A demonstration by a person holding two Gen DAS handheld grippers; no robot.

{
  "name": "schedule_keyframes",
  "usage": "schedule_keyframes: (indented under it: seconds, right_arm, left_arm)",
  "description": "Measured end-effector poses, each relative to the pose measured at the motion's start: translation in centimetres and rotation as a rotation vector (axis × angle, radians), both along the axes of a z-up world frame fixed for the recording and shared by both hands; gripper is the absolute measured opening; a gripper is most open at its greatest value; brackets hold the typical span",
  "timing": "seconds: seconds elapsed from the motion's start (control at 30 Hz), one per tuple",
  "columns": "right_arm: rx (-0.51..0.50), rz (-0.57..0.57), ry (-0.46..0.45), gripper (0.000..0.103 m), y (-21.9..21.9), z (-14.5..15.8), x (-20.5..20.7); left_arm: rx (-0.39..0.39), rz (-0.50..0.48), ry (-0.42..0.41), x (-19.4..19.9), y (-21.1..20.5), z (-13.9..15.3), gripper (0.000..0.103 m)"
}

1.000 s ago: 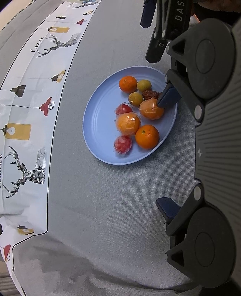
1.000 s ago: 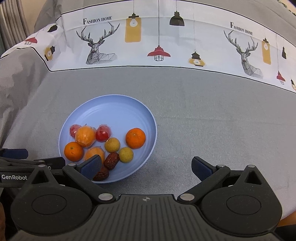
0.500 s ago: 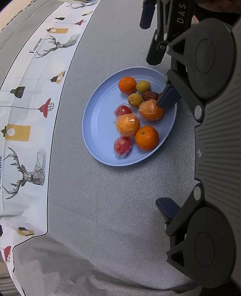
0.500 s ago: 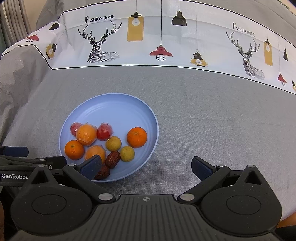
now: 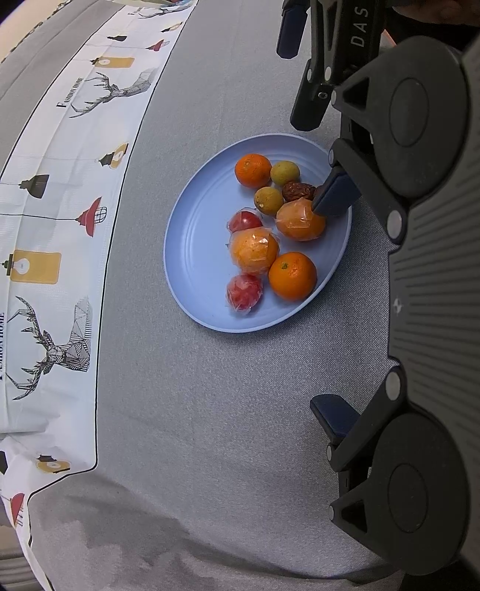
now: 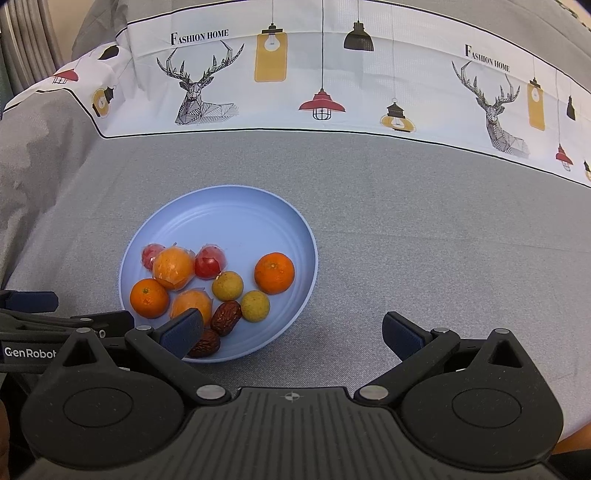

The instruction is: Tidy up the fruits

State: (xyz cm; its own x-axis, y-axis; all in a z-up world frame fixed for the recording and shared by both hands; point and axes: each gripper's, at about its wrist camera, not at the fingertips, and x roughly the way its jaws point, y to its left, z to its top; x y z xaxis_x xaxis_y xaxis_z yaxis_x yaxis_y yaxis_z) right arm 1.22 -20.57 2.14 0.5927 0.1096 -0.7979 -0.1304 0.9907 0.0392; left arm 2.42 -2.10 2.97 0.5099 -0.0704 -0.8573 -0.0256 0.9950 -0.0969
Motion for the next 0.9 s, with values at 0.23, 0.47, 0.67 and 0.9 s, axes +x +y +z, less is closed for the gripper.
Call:
schedule_keyframes:
  seconds: [0.23,0.47,0.67,0.9]
  right_arm:
    - [0.001,0.001,0.001,0.102,0.0,0.0,0.04]
    - [0.001,-0.001,0.002,0.102,0.05,-0.07,-0.02]
    - [0.002,-0.002,0.001,0.102,0.05,-0.06,-0.04]
    - [0.004,-0.004,0.002,0.102,-0.01,0.02,-0.02]
  left_arm:
    - [0.001,-0.002,-0.001,0.02,0.05,-0.01,0.102]
    - [0.002,-0.002,-0.002,0.02,-0.02,-0.01,0.102]
    - [0.001,-0.003,-0.003,0.03,-0.02,-0.01,0.102]
    - [-0.003,-0.003,-0.006,0.04,-0.02,-0.01,0.102]
